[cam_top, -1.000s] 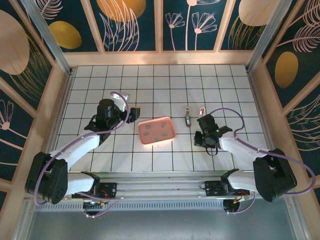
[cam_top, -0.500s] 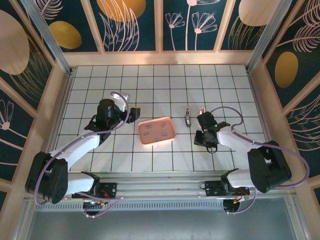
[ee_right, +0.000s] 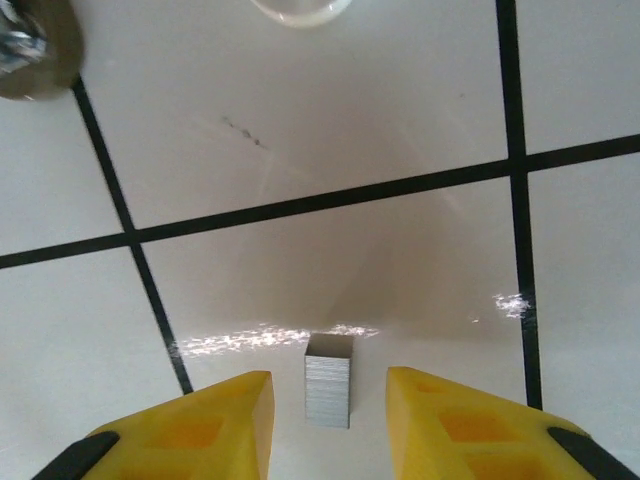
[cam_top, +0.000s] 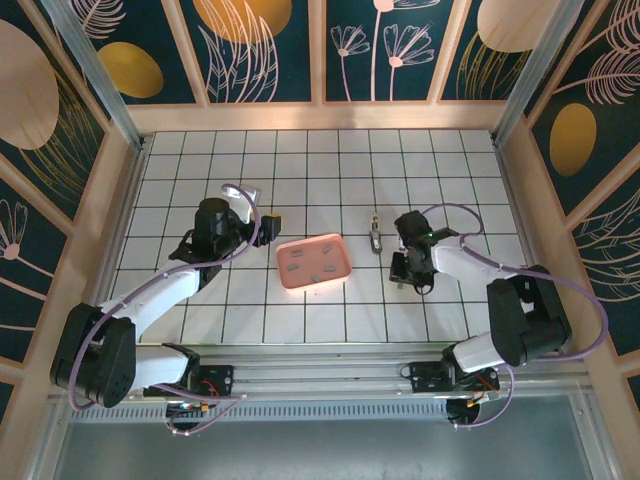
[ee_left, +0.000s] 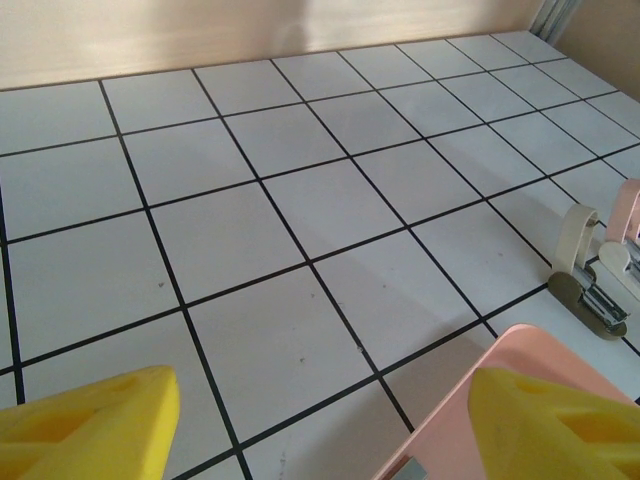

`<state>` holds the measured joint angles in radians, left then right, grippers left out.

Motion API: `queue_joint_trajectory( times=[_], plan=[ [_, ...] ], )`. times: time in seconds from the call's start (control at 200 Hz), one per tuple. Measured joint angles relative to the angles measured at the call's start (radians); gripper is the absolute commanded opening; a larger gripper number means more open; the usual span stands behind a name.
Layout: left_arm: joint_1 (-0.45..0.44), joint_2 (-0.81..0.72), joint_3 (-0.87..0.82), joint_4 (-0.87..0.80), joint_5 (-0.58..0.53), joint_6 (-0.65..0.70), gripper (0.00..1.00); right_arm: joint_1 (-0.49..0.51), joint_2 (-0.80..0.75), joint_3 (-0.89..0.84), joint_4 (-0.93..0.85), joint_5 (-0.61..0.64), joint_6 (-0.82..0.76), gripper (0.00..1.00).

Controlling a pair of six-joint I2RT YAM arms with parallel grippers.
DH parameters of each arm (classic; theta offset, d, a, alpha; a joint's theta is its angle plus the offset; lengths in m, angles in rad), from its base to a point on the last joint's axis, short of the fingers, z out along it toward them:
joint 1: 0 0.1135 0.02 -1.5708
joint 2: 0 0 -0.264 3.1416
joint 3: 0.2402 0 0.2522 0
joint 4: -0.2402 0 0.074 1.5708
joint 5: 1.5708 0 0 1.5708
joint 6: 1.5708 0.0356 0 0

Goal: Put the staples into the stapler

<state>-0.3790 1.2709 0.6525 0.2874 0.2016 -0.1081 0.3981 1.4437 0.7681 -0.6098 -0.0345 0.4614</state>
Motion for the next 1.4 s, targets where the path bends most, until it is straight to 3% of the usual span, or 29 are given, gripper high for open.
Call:
queue_joint_trajectory(
  times=[0.691,1.121,1.396],
  plan=[
    [0.0,0.0,0.0,0.0,-0.001,0.0,0.76,-0.019,0.072,0.024,0.009,-0.021,-0.035,0.3],
    [0.0,0.0,0.0,0.0,-0.003,0.0,0.76,-0.019,0.09,0.024,0.006,-0.005,-0.037,0.22],
    [0.0,0.006,0.0,0.0,-0.003,0.0,0.76,-0.005,0.097,0.031,0.0,0.008,-0.034,0.25]
  ],
)
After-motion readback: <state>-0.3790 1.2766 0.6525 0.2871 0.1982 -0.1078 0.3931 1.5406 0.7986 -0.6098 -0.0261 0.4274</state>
